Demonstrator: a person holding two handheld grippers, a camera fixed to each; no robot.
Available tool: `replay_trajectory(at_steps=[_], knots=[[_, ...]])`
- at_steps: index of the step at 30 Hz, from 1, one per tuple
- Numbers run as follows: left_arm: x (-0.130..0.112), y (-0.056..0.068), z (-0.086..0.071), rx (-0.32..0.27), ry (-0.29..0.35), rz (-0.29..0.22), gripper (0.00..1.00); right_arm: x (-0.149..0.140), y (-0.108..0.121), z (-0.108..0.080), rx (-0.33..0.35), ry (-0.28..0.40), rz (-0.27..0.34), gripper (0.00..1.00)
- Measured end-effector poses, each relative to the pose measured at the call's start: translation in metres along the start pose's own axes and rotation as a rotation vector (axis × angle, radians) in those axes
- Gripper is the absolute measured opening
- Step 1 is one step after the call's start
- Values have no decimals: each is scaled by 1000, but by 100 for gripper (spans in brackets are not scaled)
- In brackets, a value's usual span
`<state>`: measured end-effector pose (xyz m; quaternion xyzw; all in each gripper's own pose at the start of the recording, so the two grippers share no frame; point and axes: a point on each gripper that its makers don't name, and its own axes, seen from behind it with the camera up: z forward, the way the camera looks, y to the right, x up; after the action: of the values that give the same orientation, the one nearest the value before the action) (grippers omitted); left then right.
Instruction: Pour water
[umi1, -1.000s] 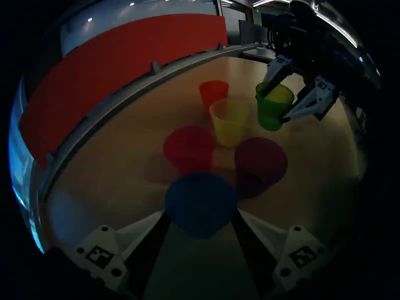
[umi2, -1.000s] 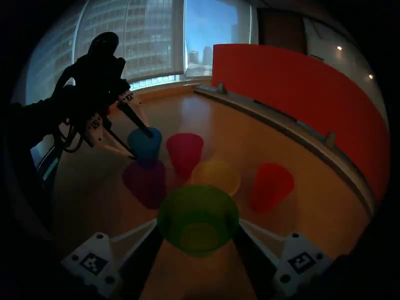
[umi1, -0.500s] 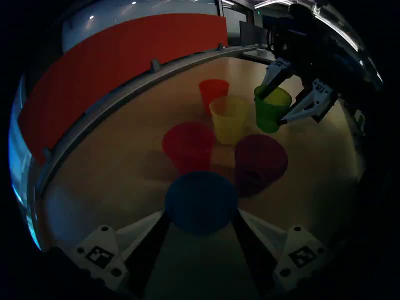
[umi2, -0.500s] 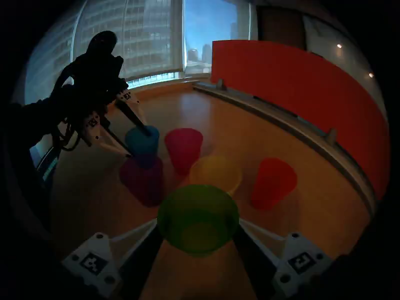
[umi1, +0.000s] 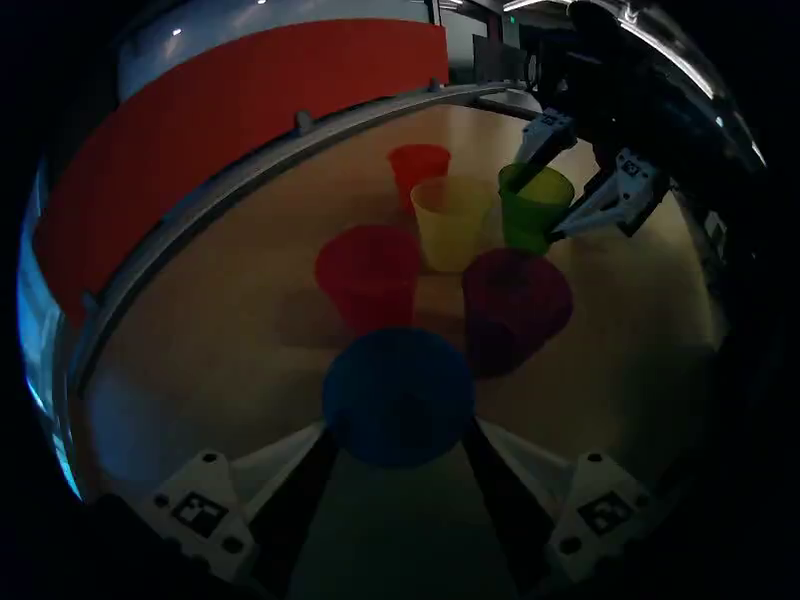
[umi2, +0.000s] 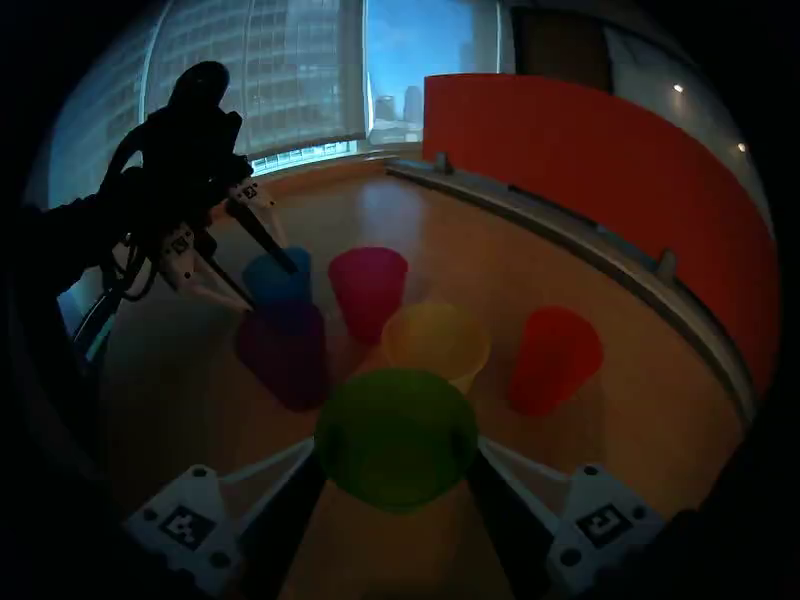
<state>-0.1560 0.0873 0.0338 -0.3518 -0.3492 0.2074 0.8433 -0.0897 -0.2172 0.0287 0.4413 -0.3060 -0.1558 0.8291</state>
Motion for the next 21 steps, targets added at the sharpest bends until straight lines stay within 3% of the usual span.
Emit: replay_trajectory(at_steps=[11,21], knots=[[-16,-2,1,17,-50,4,90,-11,-2,6,6,-14,14,89],[-21,-1,-6,30,-43,-6,93,-18,-2,8,-1,-17,18,89]])
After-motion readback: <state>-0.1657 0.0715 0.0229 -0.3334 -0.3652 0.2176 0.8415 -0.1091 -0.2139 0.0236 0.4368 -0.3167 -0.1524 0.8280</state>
